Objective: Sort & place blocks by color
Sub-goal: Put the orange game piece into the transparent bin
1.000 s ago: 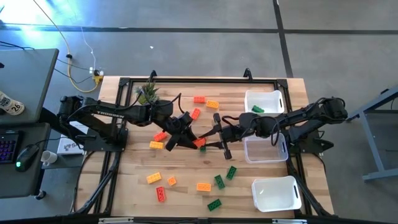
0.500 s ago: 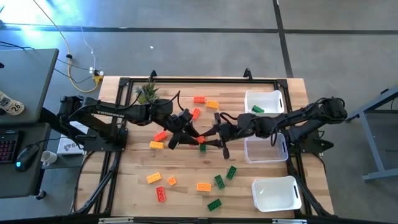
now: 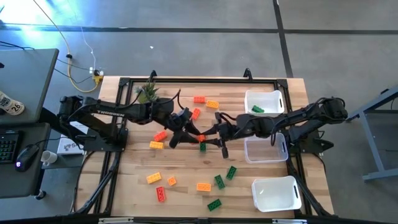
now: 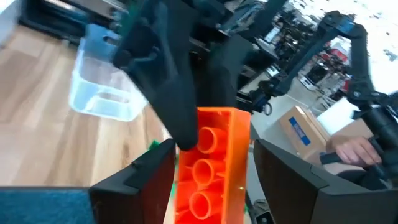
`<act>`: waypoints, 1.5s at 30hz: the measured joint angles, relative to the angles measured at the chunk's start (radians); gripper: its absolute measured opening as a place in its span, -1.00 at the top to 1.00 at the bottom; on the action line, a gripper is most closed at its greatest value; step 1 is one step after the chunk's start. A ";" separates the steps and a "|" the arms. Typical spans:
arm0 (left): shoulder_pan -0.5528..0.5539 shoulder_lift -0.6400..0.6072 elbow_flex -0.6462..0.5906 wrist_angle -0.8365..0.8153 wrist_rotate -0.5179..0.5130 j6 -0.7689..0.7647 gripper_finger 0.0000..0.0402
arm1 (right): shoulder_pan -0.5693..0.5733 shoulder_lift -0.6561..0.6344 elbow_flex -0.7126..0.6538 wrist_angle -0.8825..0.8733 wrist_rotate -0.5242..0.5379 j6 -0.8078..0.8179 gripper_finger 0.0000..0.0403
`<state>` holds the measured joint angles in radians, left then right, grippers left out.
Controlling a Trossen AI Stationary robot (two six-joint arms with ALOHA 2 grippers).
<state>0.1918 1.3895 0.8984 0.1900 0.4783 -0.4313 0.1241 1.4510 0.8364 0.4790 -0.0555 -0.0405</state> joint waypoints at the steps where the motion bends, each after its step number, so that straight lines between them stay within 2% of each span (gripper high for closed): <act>1: 0.008 0.000 0.001 -0.008 0.000 0.000 -0.02 | 0.000 0.000 -0.001 -0.007 0.000 0.001 0.56; 7: 0.049 0.000 0.002 -0.028 0.015 0.001 -0.02 | 0.000 0.000 -0.001 -0.056 0.048 0.023 0.56; 14: 0.101 0.000 0.002 -0.033 0.010 0.068 -0.01 | 0.000 0.000 -0.001 -0.148 0.093 0.065 0.57; 27: 0.179 0.000 0.002 -0.037 0.006 0.169 -0.01 | 0.000 0.000 -0.001 -0.347 0.327 0.075 0.57; 29: 0.194 0.000 0.002 -0.039 -0.024 0.181 -0.01 | -0.005 0.000 -0.001 -0.365 0.379 0.102 0.57; 35: 0.236 0.000 0.002 -0.067 -0.170 0.259 0.00 | -0.049 -0.037 0.000 -0.401 0.422 0.220 0.57; 39: 0.256 0.000 0.002 -0.068 -0.280 0.266 0.00 | -0.089 -0.090 0.000 -0.456 0.423 0.336 0.57; 45: 0.271 0.000 0.001 -0.090 -0.350 0.305 0.00 | -0.107 -0.215 0.000 -0.575 0.426 0.490 0.57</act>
<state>0.4626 1.3891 0.8997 0.1000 0.1286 -0.1268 0.0173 1.2363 0.8368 -0.0962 0.3706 0.4495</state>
